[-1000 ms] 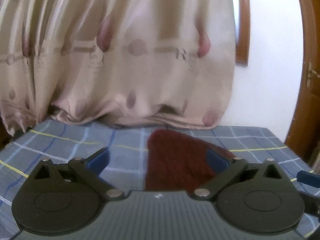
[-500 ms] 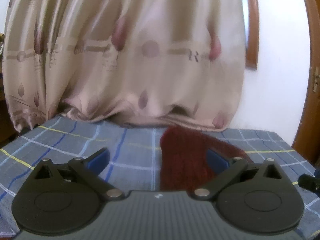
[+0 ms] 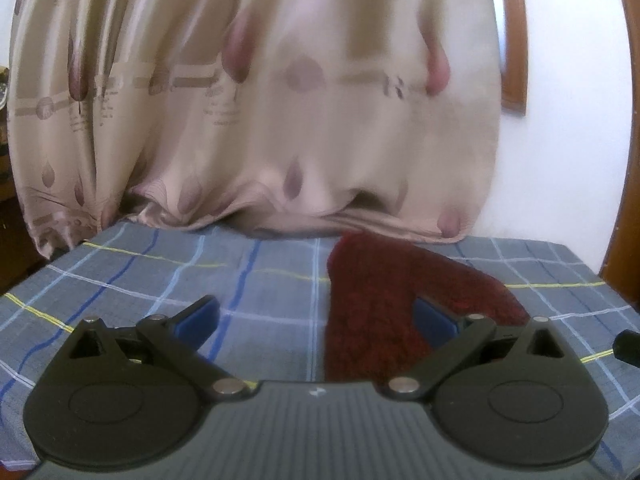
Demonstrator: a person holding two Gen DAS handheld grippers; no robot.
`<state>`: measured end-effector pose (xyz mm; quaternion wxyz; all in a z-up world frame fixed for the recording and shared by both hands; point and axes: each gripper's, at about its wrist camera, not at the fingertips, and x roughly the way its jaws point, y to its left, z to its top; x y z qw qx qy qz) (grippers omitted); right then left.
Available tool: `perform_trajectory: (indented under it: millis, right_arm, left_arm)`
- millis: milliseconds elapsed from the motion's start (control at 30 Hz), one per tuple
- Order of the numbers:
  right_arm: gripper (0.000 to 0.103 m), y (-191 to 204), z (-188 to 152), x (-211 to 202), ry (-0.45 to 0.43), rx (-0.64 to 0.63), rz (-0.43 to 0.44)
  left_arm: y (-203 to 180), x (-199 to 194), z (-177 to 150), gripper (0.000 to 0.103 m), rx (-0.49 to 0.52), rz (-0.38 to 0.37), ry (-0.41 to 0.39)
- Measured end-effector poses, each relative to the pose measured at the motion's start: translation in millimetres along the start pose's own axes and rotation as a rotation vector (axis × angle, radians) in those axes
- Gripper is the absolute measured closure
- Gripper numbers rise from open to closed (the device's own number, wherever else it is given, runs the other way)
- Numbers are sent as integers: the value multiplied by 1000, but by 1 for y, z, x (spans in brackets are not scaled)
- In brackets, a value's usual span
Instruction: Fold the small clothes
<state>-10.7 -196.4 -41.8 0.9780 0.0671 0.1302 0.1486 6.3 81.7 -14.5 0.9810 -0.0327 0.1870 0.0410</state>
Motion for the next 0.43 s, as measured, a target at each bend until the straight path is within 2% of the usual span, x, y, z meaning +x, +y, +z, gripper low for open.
perform_trajectory:
  millis: [233, 433]
  right_arm:
    - [0, 2, -1, -1, 10, 4, 18]
    - [0, 2, -2, -2, 19, 10, 20]
  left_arm:
    - [-4, 3, -1, 0, 7, -17, 18]
    - [-8, -2, -2, 0, 28, -21, -23]
